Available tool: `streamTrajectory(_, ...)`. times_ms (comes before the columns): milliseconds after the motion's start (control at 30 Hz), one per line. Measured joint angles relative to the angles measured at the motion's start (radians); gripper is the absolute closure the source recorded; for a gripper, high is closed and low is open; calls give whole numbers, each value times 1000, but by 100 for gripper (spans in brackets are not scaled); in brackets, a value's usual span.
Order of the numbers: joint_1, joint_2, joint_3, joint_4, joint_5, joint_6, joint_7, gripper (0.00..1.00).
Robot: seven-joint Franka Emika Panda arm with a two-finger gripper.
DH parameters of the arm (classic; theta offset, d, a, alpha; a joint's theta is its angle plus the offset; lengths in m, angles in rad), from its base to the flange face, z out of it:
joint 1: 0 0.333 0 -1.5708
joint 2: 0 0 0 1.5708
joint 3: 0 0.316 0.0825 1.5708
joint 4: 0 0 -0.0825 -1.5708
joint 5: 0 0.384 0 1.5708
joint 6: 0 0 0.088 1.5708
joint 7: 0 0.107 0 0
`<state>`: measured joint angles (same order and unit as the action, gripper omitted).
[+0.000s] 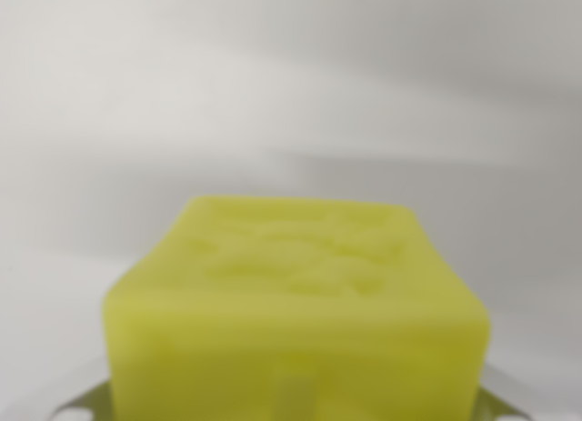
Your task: Pick yellow cube
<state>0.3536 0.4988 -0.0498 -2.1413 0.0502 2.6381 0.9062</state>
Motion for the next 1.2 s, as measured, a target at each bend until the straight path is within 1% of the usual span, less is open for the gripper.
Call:
streamTrajectory(633,-2,-106,0,-13,-15,-93,11,100)
streamTrajectory(1200,-4,-193,0,-10,-26,-183,18,100)
